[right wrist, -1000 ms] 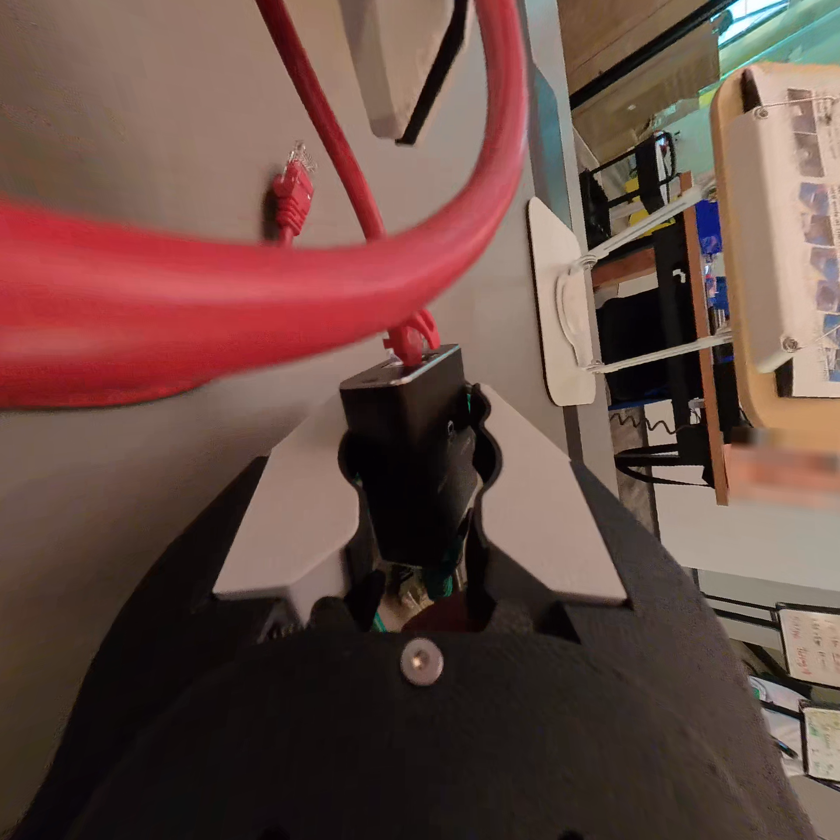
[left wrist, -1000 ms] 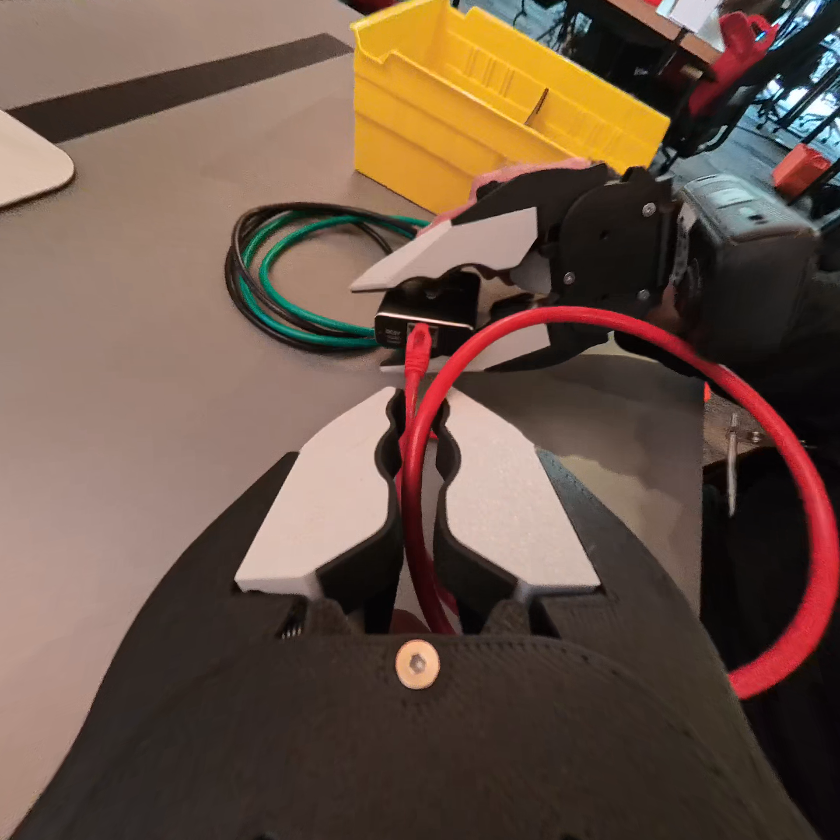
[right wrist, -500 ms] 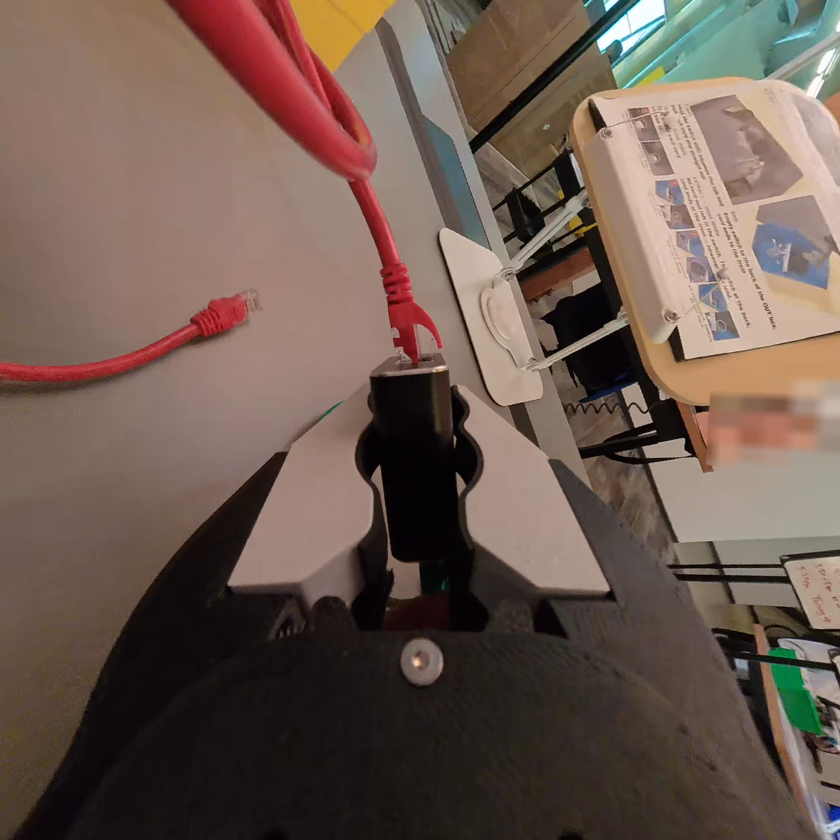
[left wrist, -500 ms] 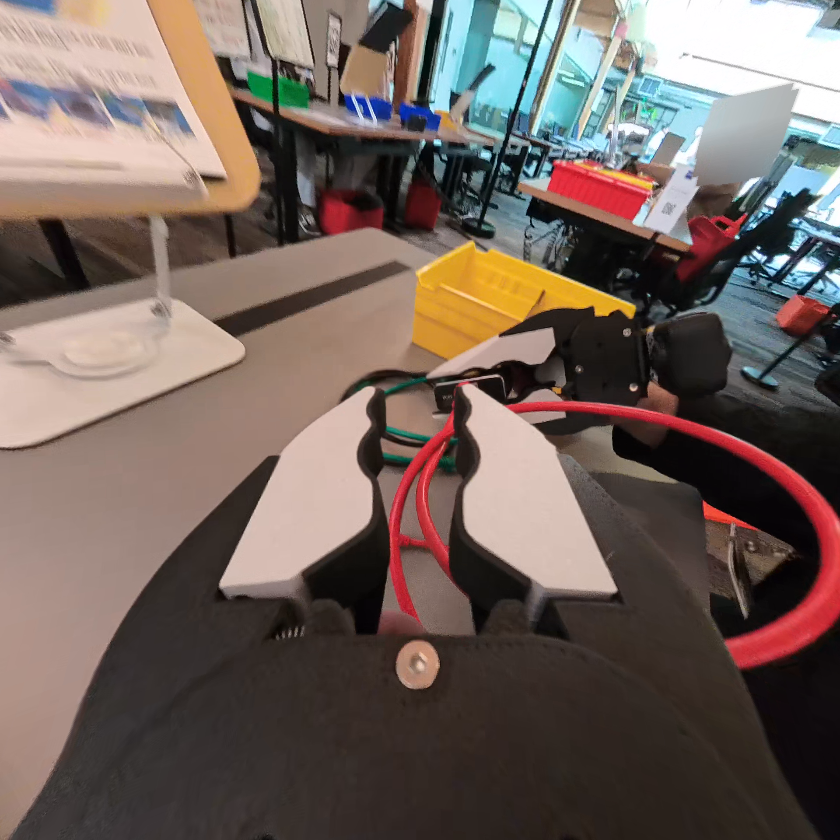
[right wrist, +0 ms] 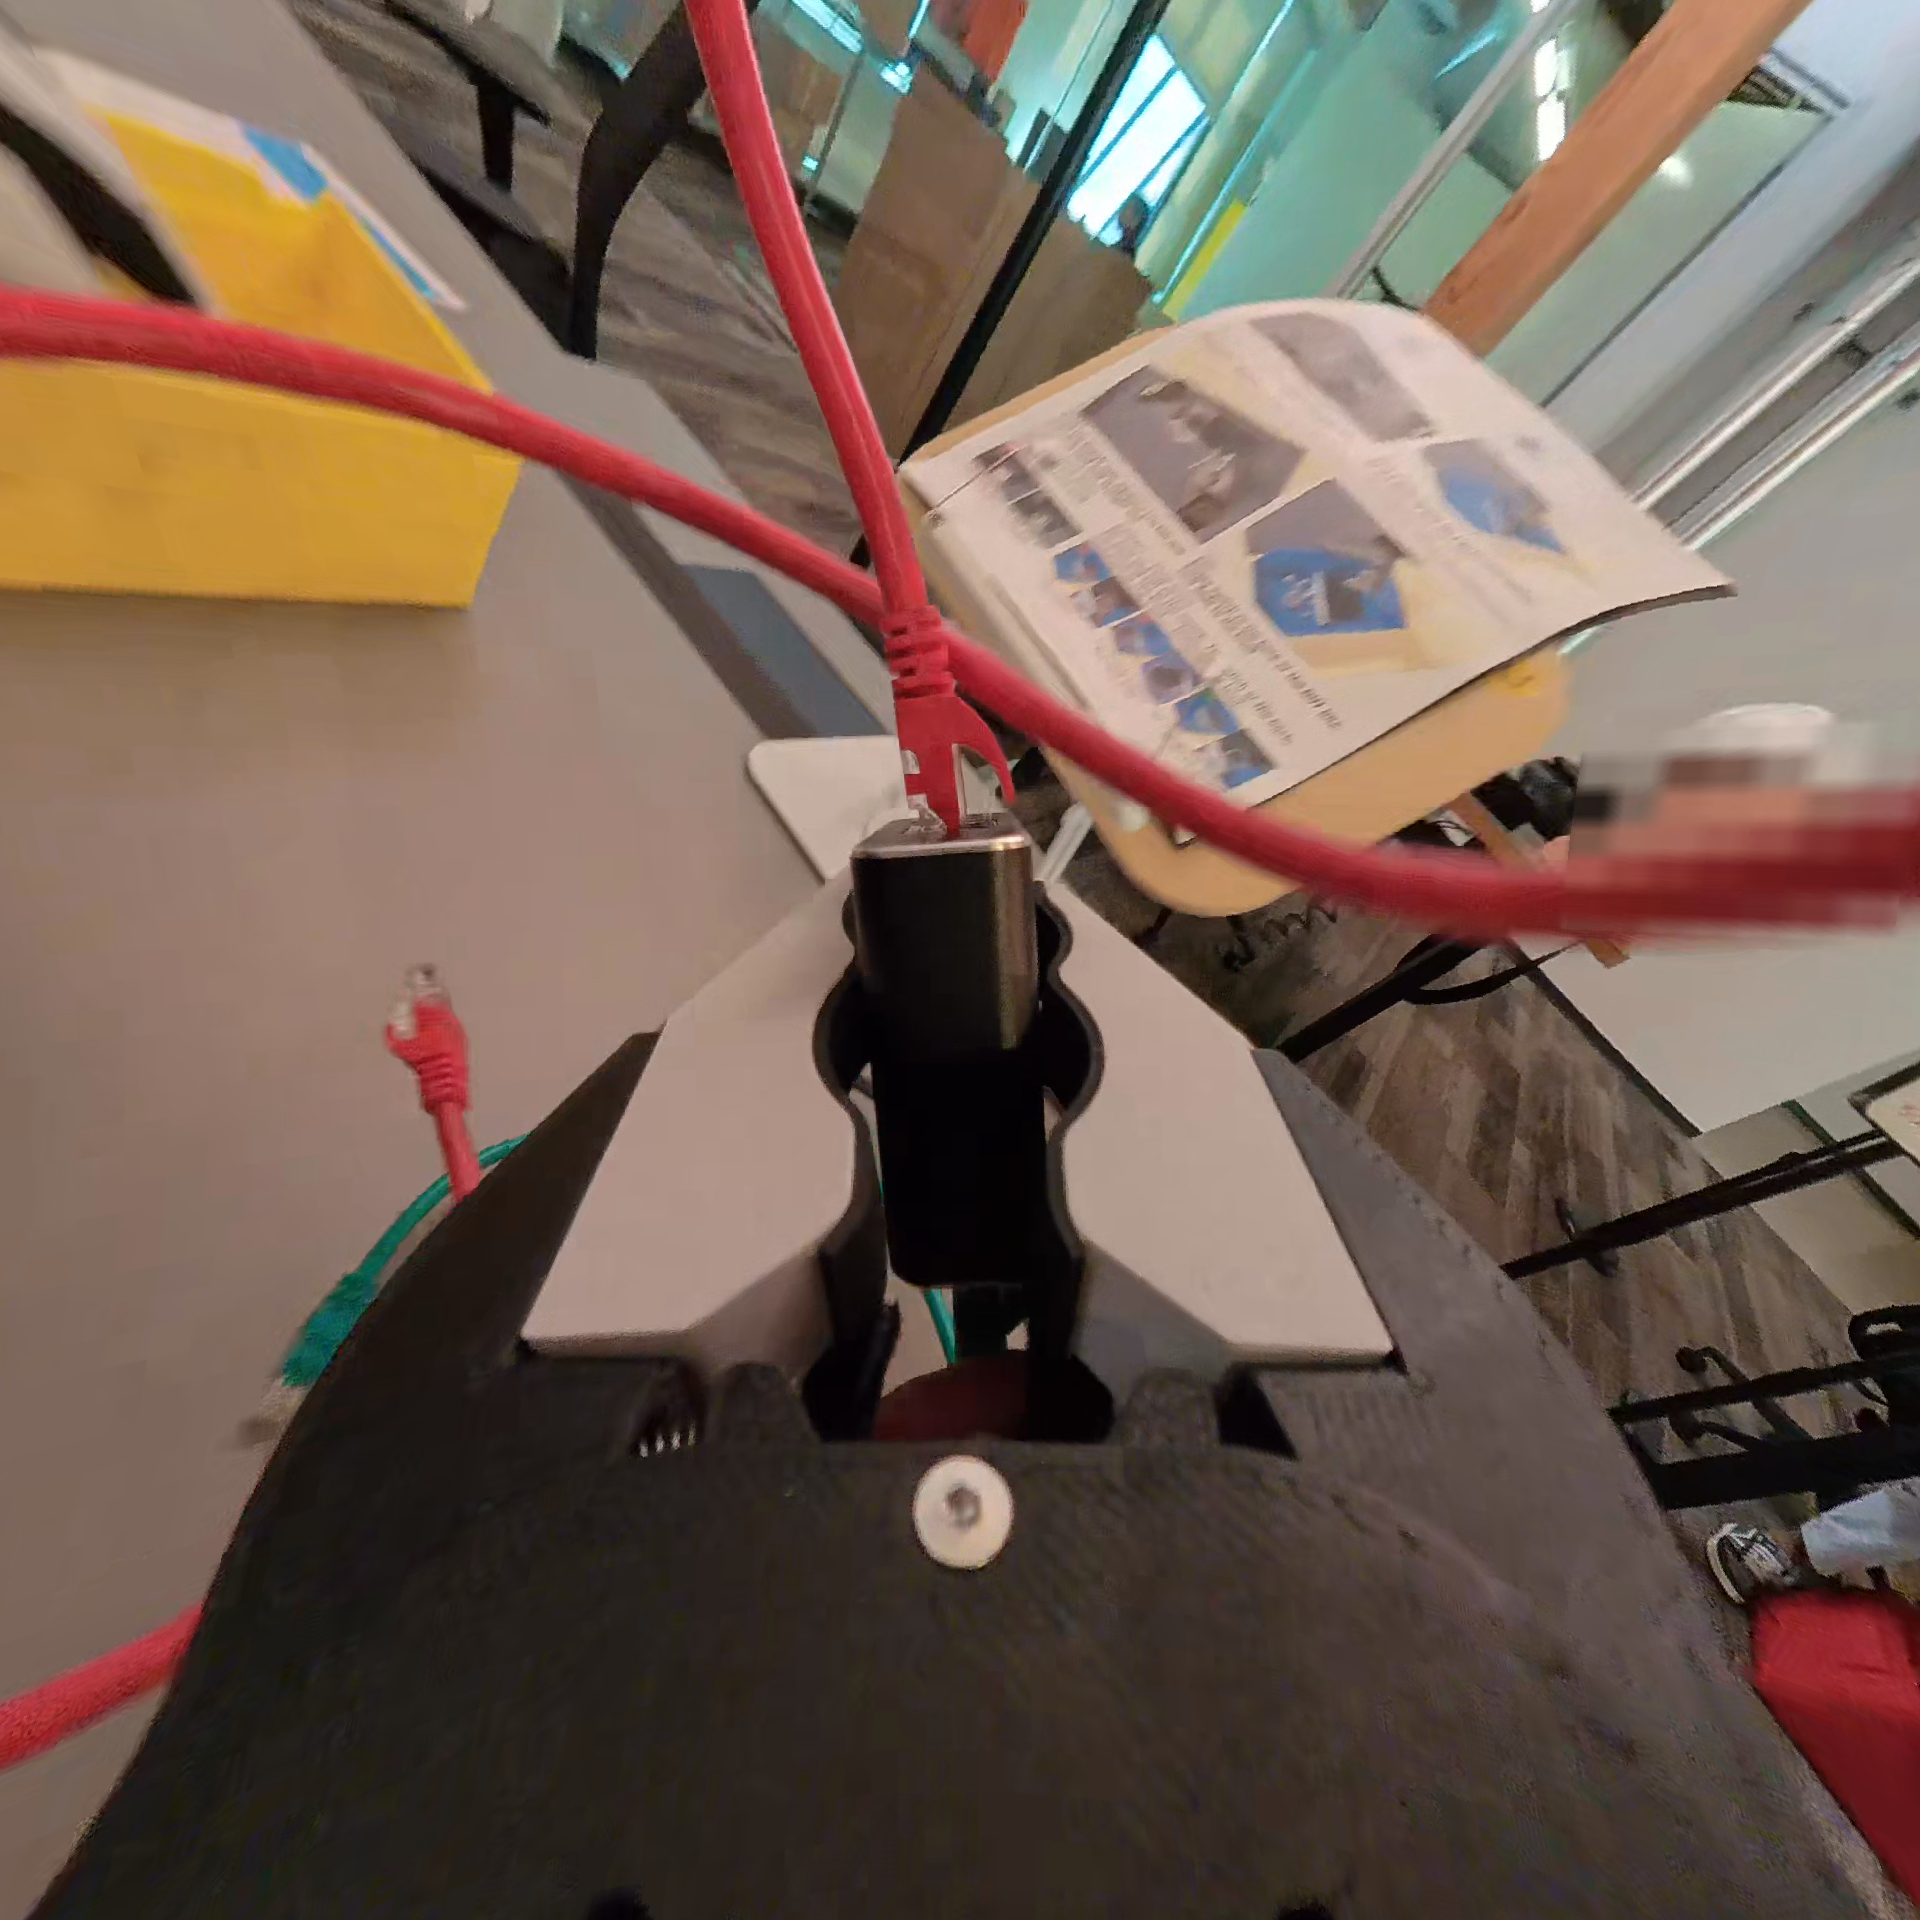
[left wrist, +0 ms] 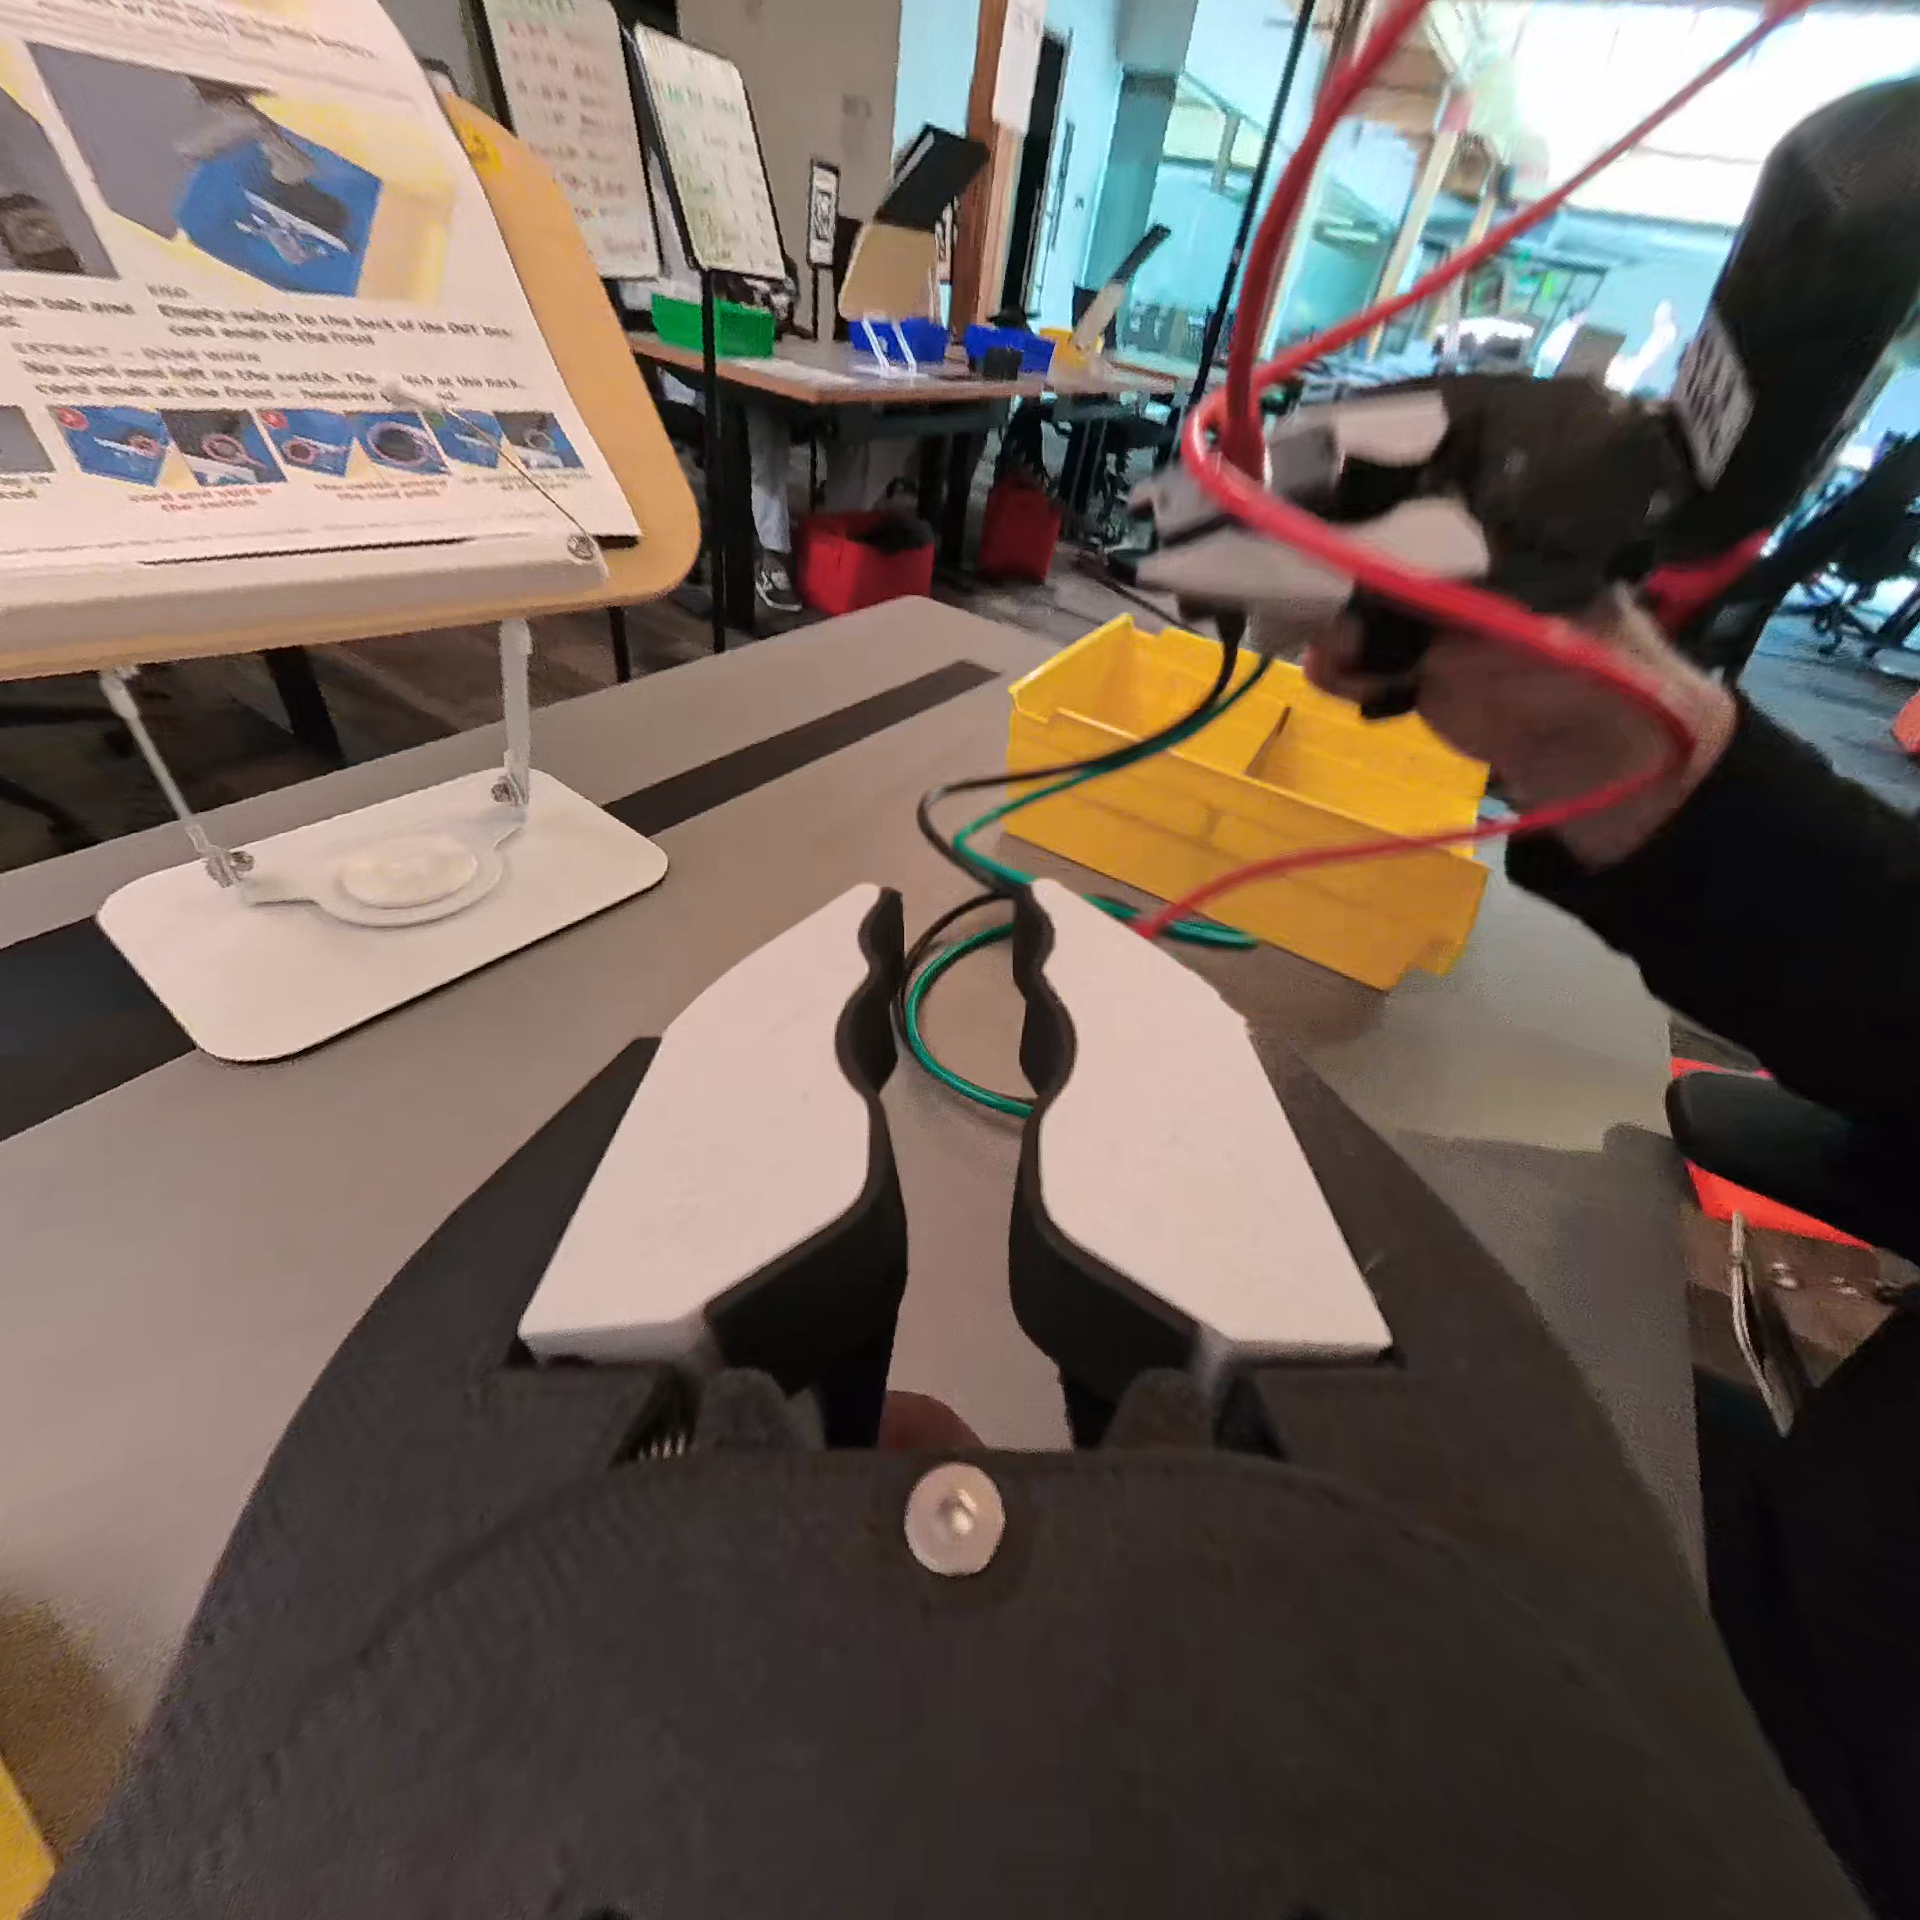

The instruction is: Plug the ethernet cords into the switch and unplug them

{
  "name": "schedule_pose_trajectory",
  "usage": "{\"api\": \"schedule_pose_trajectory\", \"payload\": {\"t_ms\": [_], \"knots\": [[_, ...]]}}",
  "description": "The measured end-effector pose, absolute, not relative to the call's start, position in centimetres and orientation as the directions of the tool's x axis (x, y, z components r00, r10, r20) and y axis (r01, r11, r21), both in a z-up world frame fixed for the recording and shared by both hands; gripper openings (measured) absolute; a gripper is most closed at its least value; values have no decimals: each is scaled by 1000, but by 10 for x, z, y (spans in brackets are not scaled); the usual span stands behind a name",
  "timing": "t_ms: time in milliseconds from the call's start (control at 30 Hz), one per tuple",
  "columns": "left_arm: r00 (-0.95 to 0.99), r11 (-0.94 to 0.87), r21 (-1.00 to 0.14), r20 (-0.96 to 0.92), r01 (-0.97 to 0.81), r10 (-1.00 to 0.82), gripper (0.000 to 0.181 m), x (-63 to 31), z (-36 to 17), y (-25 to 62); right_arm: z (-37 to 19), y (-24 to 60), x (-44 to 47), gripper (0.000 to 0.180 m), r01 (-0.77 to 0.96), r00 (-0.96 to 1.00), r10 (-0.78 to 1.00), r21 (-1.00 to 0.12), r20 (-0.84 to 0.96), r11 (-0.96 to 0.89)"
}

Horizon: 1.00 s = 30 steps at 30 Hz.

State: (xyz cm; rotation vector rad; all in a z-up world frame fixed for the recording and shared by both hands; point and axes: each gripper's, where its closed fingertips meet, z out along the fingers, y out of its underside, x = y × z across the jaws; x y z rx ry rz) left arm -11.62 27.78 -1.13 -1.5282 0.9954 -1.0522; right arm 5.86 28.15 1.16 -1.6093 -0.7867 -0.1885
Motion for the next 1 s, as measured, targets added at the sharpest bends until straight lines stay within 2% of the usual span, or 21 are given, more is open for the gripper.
{"api": "schedule_pose_trajectory", "payload": {"t_ms": [500, 633, 800, 1000], "knots": [[261, -238, -934, 168, -266, -951, 20, -83, -86, 273, 243, 277, 170, 24, 500, 845, 123, -851, 520, 163], [248, -259, -916, 185, -307, -951, 20, -77, -105, 269, 284, 270, 216, 23, 513, 854, 11, -844, 521, 153], [238, -271, -896, 194, -353, -952, 21, -72, -124, 265, 272, 268, 257, 24, 509, 861, -20, -856, 509, 90], [232, -271, -878, 189, -396, -954, 21, -67, -139, 260, 173, 284, 277, 24, 479, 877, 49, -876, 477, -47]]}}
